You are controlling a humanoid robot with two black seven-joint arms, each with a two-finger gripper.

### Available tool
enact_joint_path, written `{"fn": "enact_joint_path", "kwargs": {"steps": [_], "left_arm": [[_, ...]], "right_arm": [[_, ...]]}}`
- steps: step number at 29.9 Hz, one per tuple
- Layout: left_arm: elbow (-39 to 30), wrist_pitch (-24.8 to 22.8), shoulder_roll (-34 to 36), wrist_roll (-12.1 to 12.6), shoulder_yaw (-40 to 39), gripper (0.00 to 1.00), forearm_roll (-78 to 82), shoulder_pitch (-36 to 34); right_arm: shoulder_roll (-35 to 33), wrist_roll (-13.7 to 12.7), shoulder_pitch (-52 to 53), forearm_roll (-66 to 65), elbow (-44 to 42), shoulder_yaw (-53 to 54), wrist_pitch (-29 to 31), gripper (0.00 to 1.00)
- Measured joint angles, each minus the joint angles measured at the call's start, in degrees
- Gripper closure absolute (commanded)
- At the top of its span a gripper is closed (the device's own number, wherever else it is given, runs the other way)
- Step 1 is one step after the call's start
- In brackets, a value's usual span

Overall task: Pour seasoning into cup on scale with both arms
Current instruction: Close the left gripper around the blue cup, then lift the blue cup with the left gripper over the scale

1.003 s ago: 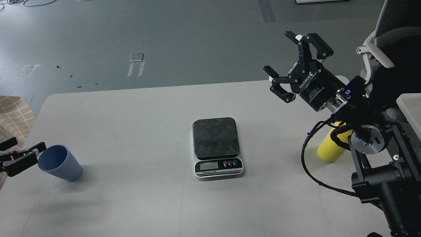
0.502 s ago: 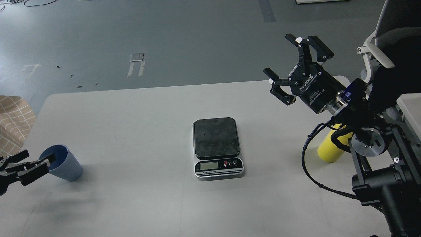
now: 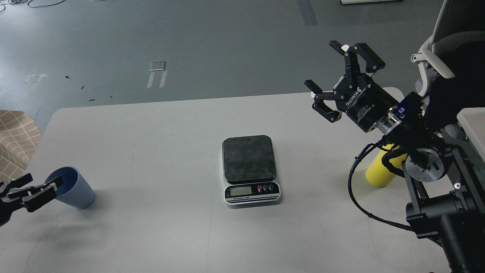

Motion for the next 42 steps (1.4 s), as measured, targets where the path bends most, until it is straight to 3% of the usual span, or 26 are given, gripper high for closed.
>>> {"fn": "enact_joint_path", "kwargs": {"steps": [5,7,9,14,19,24,27,36,42], "left_arm": [[0.42,0.00,-0.17,0.00,0.02,0.39,2.27,-0.12],[0.45,0.05,-0.18,0.00,0.02,0.57,2.49,-0.18],[0.46,0.24,-0.18,0.00,0.02,0.65,2.61,-0.26],[0.66,0.27,0.16,0.00,0.02,0.72,3.42,-0.30],[1.30,0.27,-0.16,0.00,0.02,0.89,3.90,-0.30],[1.38,0.27,-0.16,0.00,-0.06,0.90,5.58,-0.31],[1.43,0.27,-0.26,0.00,-0.10,1.00,5.73,-0.31],[1.35,0.28,-0.21,0.00,-0.22,1.00,5.79,-0.88],[0.66,-0.54,-0.24,0.01,-0.19,1.00,5.78,-7.11]], "right_arm": [[0.00,0.00,0.00,0.00,0.00,-0.05,0.00,0.00],[0.00,0.03,-0.01,-0.04,-0.12,-0.08,0.00,0.00],[0.00,0.03,-0.01,-0.08,-0.36,-0.09,0.00,0.00],[0.00,0.03,0.30,-0.16,-0.61,-0.17,0.00,0.00],[0.00,0.03,0.49,-0.18,-0.70,-0.18,0.00,0.00],[0.00,0.03,0.51,-0.18,-0.71,-0.18,0.00,0.00],[0.00,0.03,0.48,-0.18,-0.71,-0.18,0.00,0.00],[0.00,0.03,0.17,-0.18,-0.71,-0.18,0.00,0.00],[0.00,-0.01,0.12,-0.18,-0.71,-0.25,0.00,0.00]]}}
